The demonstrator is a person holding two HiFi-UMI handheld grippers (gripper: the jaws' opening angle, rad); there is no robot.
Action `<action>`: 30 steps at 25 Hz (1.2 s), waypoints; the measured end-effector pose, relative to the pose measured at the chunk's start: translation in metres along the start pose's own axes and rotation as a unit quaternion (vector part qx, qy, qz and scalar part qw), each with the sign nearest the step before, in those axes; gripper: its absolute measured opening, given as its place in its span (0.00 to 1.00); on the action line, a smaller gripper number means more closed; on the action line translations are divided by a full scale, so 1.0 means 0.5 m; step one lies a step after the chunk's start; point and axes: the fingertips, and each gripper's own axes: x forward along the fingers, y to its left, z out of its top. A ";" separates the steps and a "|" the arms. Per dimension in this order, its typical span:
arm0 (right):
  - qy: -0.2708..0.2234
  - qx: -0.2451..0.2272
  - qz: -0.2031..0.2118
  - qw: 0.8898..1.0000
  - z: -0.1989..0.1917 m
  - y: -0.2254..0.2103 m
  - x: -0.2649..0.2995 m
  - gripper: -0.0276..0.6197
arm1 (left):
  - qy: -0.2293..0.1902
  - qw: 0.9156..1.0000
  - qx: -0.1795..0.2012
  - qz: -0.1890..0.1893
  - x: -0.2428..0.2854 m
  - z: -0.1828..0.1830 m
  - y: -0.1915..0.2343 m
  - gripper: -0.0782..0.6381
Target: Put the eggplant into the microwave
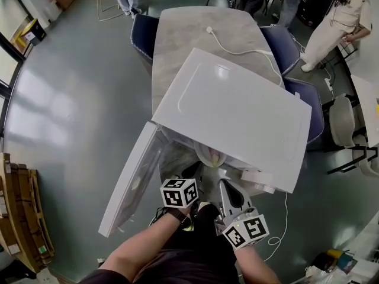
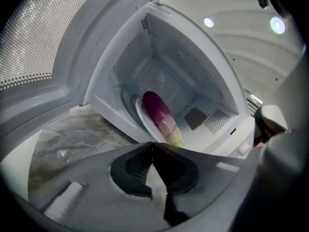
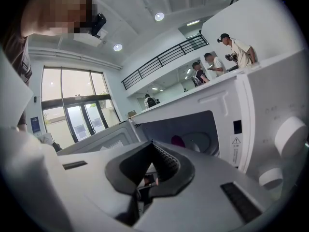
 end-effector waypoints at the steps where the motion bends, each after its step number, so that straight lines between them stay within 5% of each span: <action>1: 0.001 0.001 -0.003 1.000 -0.001 -0.003 -0.001 0.05 | -0.001 1.000 0.001 -0.001 0.007 0.005 -0.001 0.12; 9: 0.001 0.005 -0.012 1.000 0.000 -0.022 -0.002 0.05 | -0.002 1.000 0.006 -0.006 0.047 0.036 -0.013 0.12; 20: 0.006 0.010 -0.018 1.000 -0.007 -0.038 -0.010 0.05 | 0.034 0.997 0.050 -0.055 0.061 -0.045 -0.107 0.12; 30: 0.005 0.016 -0.023 1.000 -0.012 -0.056 -0.015 0.05 | 0.013 0.999 0.031 -0.038 0.100 0.004 -0.082 0.12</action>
